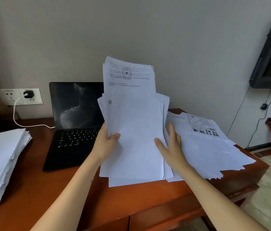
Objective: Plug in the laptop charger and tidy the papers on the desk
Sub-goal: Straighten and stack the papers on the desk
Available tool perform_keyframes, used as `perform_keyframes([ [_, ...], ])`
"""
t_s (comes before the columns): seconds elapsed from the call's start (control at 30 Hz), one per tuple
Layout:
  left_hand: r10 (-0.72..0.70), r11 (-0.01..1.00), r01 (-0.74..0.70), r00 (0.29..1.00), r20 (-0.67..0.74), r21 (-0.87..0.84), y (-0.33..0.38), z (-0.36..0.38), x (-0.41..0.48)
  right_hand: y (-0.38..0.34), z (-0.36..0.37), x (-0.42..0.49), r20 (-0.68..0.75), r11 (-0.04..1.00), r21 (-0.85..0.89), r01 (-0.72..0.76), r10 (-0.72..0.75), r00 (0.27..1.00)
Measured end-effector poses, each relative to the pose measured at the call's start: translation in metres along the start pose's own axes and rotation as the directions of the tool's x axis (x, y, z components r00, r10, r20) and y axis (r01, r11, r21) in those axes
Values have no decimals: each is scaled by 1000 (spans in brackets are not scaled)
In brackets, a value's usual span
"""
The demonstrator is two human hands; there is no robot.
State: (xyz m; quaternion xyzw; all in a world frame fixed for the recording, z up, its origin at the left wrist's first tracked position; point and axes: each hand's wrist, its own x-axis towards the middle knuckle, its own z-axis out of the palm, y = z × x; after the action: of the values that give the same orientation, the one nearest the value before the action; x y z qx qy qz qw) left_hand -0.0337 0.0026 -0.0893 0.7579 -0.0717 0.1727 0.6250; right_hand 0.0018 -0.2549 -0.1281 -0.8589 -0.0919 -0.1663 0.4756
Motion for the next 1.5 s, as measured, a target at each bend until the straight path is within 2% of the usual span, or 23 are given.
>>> perform_keyframes([
  [0.07, 30, 999, -31, 999, -39, -27, 16, -4, -5, -23, -7, 3, -13, 970, 245, -6, 9, 1000],
  [0.13, 65, 996, -70, 995, -76, -56, 34, -6, -9, -48, -16, 6, -27, 930, 368, 16, -7, 1000],
  [0.3, 113, 978, -144, 974, -197, -150, 76, -10, -14, -90, -29, 4, -153, 944, 314, 104, -58, 987],
  [0.5, 27, 965, -92, 966, -259, -245, 78, -9, -35, -86, -33, -20, -25, 993, 106, 44, -42, 999],
  [0.53, 14, 963, -85, 962, -271, -254, 75, -9, -41, -85, -34, -23, -28, 991, 121, 48, -45, 999],
  [0.63, 11, 964, -96, 948, -319, -249, 67, -11, -53, -89, -38, -30, 4, 941, 338, -12, 11, 1000],
  [0.7, 42, 970, -118, 942, -332, -213, 67, -12, -56, -94, -43, -28, -14, 923, 384, 9, -4, 1000],
  [0.8, 74, 979, -131, 943, -326, -155, 70, -13, -54, -107, -46, -24, -52, 910, 410, 65, -47, 998],
  [0.93, 97, 991, -118, 956, -277, -61, 68, -13, -54, -119, -42, -32, -176, 907, 384, 170, -109, 978],
  [1.0, 100, 993, -113, 954, -282, -30, 66, -14, -55, -118, -39, -37, -170, 910, 376, 175, -117, 978],
  [1.13, 105, 990, -126, 952, -286, -55, 65, -17, -51, -119, -33, -40, -118, 920, 372, 123, -85, 989],
  [1.27, 83, 986, -116, 964, -252, -120, 75, -11, -50, -132, -28, -37, -128, 917, 369, 149, -109, 986],
  [1.4, 79, 973, -140, 950, -303, -183, 88, -10, -47, -146, -24, -35, -197, 876, 445, 185, -106, 975],
  [1.5, 51, 975, -121, 938, -343, -188, 86, -13, -49, -142, -20, -39, -159, 884, 451, 119, -52, 986],
])
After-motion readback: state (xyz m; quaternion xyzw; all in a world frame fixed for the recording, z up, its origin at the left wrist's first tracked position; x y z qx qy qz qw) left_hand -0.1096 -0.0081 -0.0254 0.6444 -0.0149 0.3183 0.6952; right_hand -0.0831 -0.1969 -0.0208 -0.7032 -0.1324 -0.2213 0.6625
